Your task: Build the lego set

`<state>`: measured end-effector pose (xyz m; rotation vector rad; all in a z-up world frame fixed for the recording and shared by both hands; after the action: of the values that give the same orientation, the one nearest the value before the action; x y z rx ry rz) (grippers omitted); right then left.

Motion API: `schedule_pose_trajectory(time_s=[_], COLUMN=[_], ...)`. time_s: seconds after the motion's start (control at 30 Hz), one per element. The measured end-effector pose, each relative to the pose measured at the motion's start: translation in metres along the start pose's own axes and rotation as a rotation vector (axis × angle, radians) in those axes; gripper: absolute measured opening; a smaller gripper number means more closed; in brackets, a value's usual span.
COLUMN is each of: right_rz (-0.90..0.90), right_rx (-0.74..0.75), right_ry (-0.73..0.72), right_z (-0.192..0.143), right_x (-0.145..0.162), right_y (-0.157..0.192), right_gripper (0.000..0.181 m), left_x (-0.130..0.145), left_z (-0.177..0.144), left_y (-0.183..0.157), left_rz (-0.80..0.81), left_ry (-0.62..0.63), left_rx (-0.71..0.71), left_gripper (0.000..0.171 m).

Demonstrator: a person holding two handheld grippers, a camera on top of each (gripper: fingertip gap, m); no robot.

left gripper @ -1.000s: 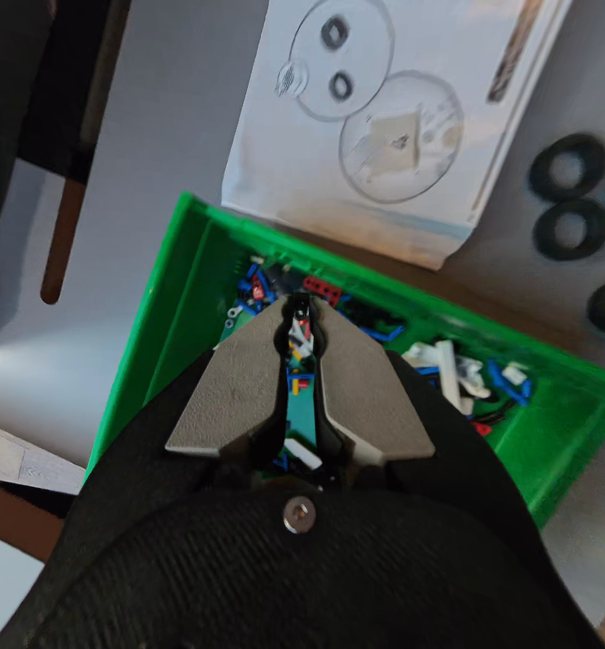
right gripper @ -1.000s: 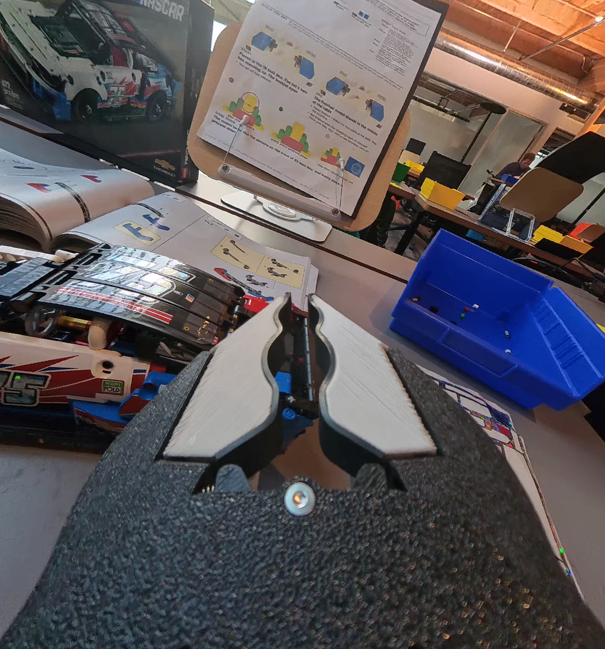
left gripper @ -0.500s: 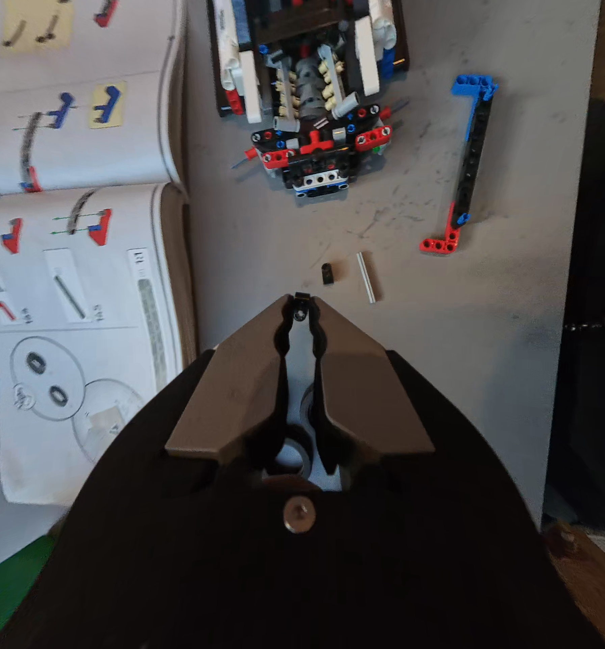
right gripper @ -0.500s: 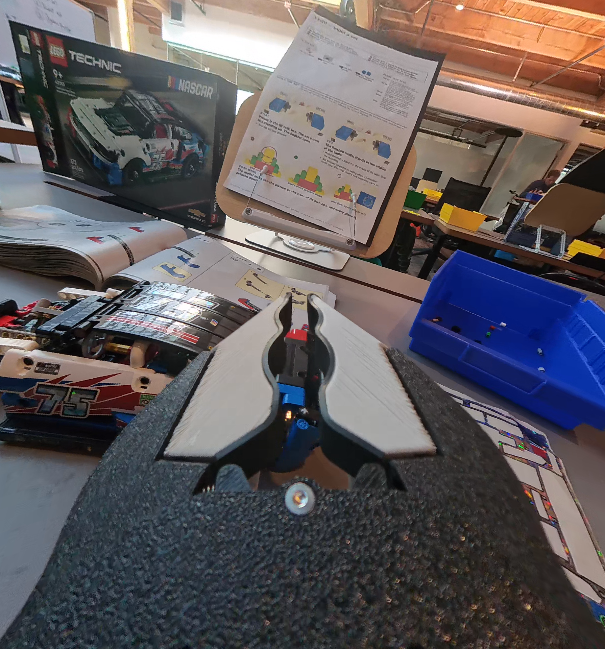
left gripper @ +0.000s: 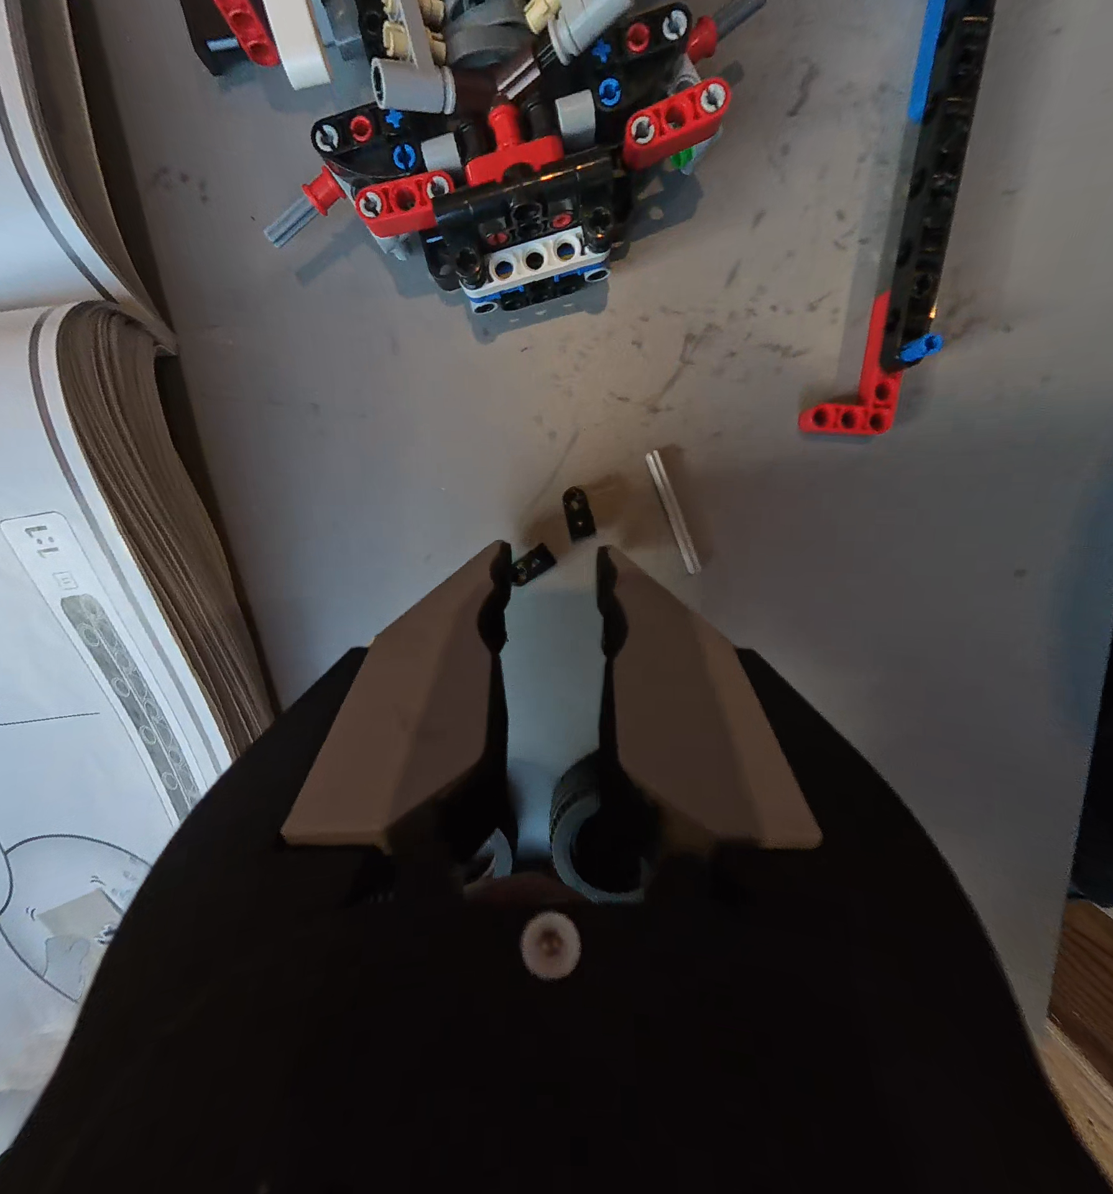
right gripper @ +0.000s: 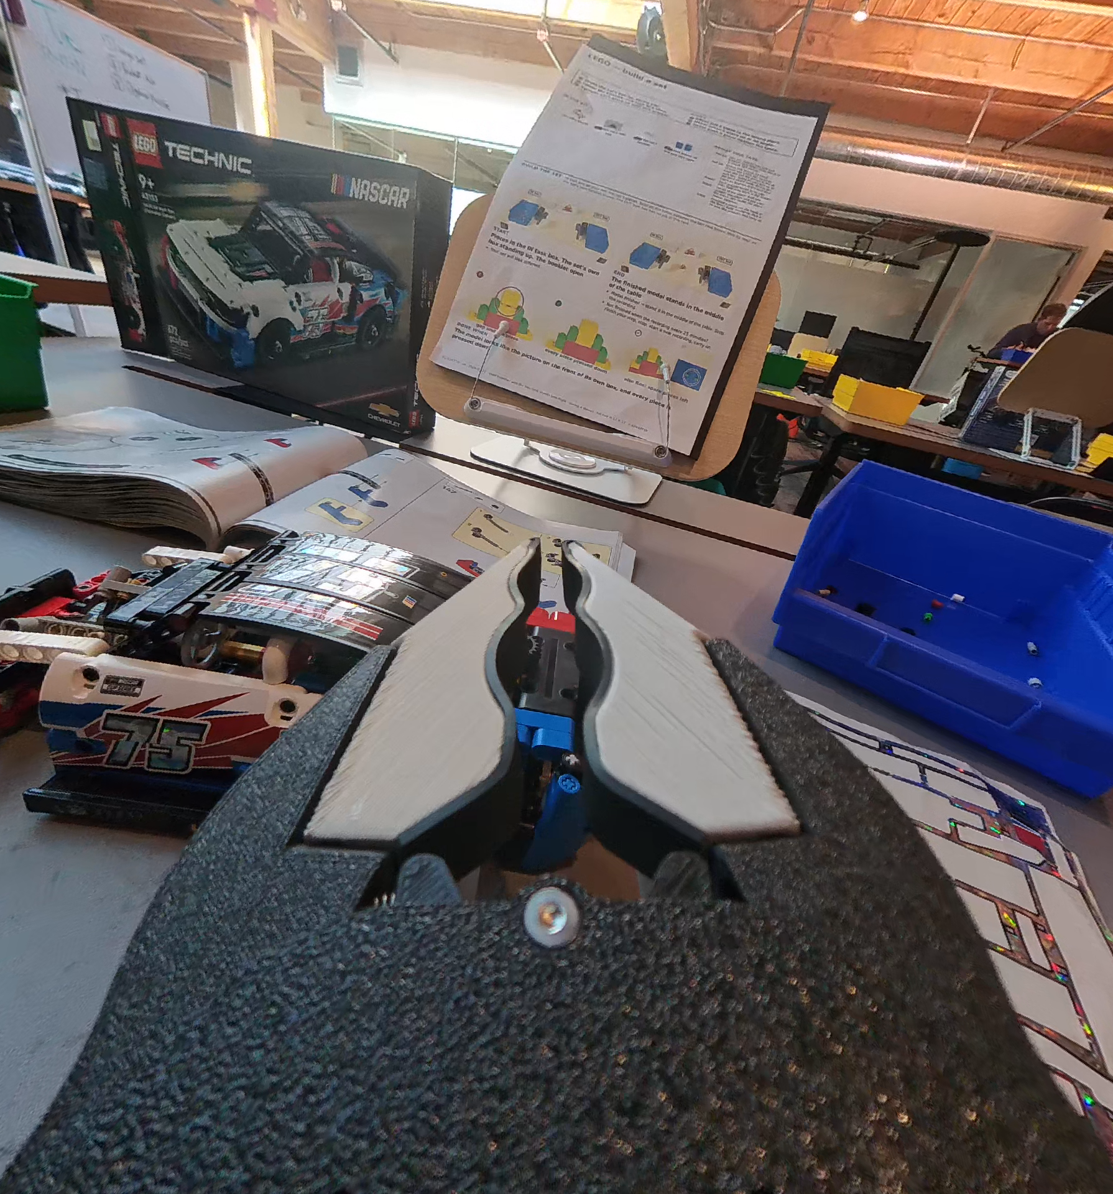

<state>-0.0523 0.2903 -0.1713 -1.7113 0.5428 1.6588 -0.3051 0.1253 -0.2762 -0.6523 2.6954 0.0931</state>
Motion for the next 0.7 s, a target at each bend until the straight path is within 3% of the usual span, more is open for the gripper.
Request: schedule_pose_trajectory(time_s=[0.17, 0.27, 0.4, 0.53, 0.7], right_rz=[-0.002, -0.003, 0.011, 0.023, 0.022], right_rx=[0.002, 0.004, 0.001, 0.001, -0.020], right_ry=[0.001, 0.009, 0.015, 0.017, 0.025], right_z=[0.000, 0.000, 0.001, 0.002, 0.003], right_x=[0.000, 0.001, 0.002, 0.003, 0.004], right_y=[0.000, 0.000, -0.001, -0.002, 0.002], right_gripper=[0.005, 0.005, 0.005, 0.006, 0.006], left_x=[-0.002, -0.010, -0.031, -0.040, -0.049], left_z=[-0.019, -0.049, -0.086, -0.102, -0.100], left_y=[0.005, 0.004, -0.030, -0.049, -0.059], left_rz=[-0.036, -0.114, -0.167, -0.167, -0.115], left_ry=[-0.063, -0.208, -0.498, -0.666, -0.753], left_rx=[-0.049, -0.103, 0.013, 0.020, 0.044], left_gripper=[0.031, 0.041, 0.075, 0.069, 0.073])
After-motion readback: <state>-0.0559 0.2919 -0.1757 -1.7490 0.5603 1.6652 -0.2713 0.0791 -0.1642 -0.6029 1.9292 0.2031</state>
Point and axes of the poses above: each gripper's, where its closed fingertips meet, z out along the fingers, x out of its underside, y = z × x across the jaws, the point moved 1 cm from there along -z, back along the fingers, and after that the axes turned 2 degrees about x, right-handed, at the moved point
